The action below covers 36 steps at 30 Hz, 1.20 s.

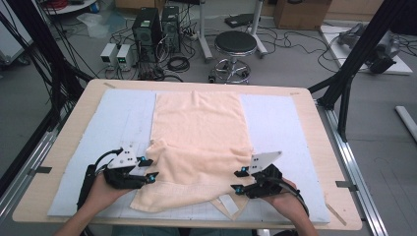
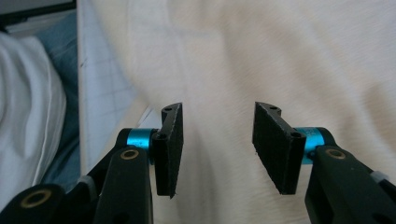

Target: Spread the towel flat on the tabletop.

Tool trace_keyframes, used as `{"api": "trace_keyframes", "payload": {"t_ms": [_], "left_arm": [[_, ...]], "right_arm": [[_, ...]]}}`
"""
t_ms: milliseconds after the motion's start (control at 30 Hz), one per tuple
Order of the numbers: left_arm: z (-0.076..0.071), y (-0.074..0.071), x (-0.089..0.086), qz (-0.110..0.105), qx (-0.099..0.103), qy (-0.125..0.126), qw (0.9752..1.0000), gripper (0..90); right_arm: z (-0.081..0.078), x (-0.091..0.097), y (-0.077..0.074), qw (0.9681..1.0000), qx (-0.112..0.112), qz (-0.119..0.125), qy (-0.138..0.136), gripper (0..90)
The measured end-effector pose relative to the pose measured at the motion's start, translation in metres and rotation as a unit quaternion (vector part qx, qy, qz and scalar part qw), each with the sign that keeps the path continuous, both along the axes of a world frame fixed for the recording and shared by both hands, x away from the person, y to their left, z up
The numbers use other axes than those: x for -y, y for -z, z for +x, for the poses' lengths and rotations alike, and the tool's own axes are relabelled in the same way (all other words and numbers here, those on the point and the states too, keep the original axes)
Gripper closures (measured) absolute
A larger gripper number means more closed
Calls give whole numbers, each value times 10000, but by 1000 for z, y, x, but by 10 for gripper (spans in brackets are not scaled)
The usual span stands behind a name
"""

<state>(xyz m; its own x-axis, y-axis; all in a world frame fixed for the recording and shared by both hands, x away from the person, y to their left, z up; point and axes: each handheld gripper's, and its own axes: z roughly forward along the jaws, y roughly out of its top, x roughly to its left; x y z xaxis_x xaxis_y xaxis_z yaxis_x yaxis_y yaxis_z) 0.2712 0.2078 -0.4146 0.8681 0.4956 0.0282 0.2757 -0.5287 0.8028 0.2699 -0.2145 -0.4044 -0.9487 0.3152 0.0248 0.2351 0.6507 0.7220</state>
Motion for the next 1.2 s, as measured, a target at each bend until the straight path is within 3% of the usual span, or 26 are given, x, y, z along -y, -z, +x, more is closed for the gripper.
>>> {"api": "trace_keyframes", "payload": {"t_ms": [133, 200, 267, 333, 367, 533, 600, 700, 867, 933, 1000, 1133, 1200], "left_arm": [[0, 14, 0, 337, -307, 361, 9983, 553], [1, 21, 3, 484, -434, 483, 9967, 644], [1, 21, 4, 439, -439, 521, 9967, 768], [1, 18, 8, 601, -396, 575, 9958, 864], [0, 16, 9, 619, -359, 603, 9956, 871], [-2, -2, 8, 90, -184, 649, 9977, 880], [1, -10, 8, -60, -103, 551, 9984, 880], [14, -10, 13, -15, -41, 310, 9995, 881], [47, -1, 16, 89, -70, -295, 9995, 880], [61, 4, 16, -28, -234, -550, 9982, 880], [70, 8, 15, -132, -268, -711, 9970, 879], [73, 7, 16, -142, -308, -723, 9968, 855], [69, 3, 15, -164, -324, -689, 9970, 804]], "right_arm": [[-3, -4, 16, 9988, -180, -404, -192, 580], [-2, -5, 22, 9978, -211, -567, -270, 701], [1, -4, 24, 9972, -404, -537, -328, 826], [2, -1, 20, 9967, -483, -532, -378, 851], [3, 0, 16, 9964, -488, -505, -469, 852], [-2, 11, -13, 9950, -440, -448, -780, 852], [0, 18, -23, 9954, -403, -488, -714, 842], [11, 23, -29, 9973, -355, -420, -492, 828], [45, 16, -18, 9986, -272, -440, 119, 832], [60, 13, -13, 9982, -297, -403, 316, 832], [72, 8, -6, 9972, -291, -453, 521, 816], [86, 5, 4, 9948, -429, -473, 793, 740], [83, 8, 1, 9953, -325, -434, 798, 699]]}}
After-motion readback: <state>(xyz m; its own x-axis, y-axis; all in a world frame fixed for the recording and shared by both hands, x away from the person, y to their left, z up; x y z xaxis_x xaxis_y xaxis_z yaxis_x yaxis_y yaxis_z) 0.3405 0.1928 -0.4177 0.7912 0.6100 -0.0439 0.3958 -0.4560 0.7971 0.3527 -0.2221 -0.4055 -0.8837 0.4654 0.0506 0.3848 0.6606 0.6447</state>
